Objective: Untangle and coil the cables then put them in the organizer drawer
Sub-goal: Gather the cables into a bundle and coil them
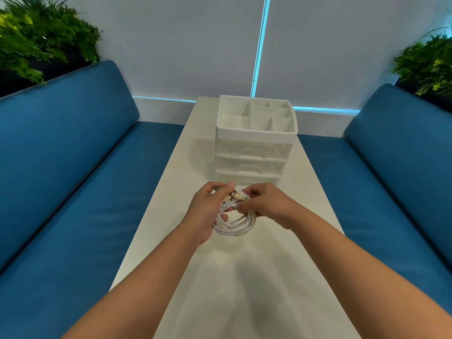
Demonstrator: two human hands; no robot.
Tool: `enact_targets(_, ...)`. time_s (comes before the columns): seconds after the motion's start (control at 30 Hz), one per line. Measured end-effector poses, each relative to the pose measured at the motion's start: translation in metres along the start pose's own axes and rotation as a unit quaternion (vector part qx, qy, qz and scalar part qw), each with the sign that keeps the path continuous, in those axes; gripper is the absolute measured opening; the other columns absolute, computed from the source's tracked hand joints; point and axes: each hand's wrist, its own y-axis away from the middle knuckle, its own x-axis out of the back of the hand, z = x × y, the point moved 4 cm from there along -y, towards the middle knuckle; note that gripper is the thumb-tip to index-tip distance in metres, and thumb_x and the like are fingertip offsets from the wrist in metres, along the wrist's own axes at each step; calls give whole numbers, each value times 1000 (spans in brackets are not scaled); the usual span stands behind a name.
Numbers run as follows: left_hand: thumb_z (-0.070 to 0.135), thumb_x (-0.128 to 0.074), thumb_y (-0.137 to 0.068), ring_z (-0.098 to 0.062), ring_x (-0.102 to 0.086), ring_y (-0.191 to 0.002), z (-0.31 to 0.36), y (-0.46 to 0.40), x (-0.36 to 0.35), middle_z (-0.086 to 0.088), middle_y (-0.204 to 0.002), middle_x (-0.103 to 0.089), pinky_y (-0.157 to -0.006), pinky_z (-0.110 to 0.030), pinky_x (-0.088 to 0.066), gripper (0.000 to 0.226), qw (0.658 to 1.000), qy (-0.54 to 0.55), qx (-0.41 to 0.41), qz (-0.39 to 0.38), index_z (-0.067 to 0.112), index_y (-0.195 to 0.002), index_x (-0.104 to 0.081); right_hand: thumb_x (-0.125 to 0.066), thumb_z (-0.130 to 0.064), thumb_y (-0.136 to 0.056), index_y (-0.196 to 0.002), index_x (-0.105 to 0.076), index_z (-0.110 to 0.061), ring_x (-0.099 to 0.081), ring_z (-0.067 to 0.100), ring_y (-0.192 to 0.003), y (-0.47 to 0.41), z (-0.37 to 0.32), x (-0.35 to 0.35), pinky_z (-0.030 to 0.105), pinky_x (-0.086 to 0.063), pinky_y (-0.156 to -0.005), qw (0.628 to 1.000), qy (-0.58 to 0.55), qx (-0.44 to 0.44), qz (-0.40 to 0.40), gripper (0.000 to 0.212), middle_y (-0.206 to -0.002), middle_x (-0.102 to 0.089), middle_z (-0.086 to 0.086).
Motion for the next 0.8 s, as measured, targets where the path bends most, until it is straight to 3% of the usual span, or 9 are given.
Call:
enact_targets(0.17,32,-72,-88,-19,-59,-64,-3,0,-1,-7,-83,-68,-51,-26,-44,25,1000,15,27,2,12,-100,-65,-76,-2,-73,-91,-68,-5,-65,24,-72,0,2,-1,48,-56,-81,999,37,8,29,21,-86,-70,17)
enact_targets(0.27,32,-69,-91,-18,-60,-64,-2,0,-2,-6,-81,-67,-53,-27,-44,23,999,28,45,-8,12,-100,-62,-71,-13,-82,-96,-65,-9,-62,17,-65,1,0,-7,29,-50,-60,987,135,58,69,15,-83,-69,9)
enact_targets(0.33,32,-66,-93,-17,-61,-65,-1,0,-3,-6,-81,-68,-56,-27,-48,25,998,30,46,-11,12,-105,-60,-65,-16,-89,-100,-63,-12,-57,12,-65,0,0,-11,22,-42,-55,974,179,94,105,13,-83,-66,3)
enact_targets(0.43,33,-64,-95,-17,-62,-63,0,-3,-2,-7,-82,-68,-59,-29,-54,29,999,32,42,-13,10,-111,-58,-64,-17,-91,-109,-60,-14,-57,9,-70,-3,2,-13,19,-42,-60,975,151,115,112,19,-89,-65,0)
enact_targets(0.57,33,-57,-99,-17,-60,-64,-4,-4,0,-8,-81,-66,-59,-28,-53,23,998,41,52,6,10,-104,-58,-70,-14,-87,-117,-62,-11,-58,17,-75,-6,6,-3,33,-44,-73,997,-72,36,19,31,-83,-65,8)
enact_targets(0.7,35,-50,-102,-16,-57,-66,-7,-4,-3,-4,-77,-65,-60,-29,-48,29,998,39,41,15,10,-97,-64,-67,-14,-88,-118,-66,-11,-61,15,-81,-7,4,0,34,-47,-80,997,-73,39,1,30,-94,-69,8)
enact_targets(0.8,39,-52,-100,-18,-58,-77,-6,-4,-4,-7,-97,-64,-62,-31,-48,30,998,24,46,24,12,-114,-56,-60,-13,-93,-127,-59,-11,-66,17,-89,-7,8,3,36,-51,-92,993,-110,36,7,34,-111,-70,13)
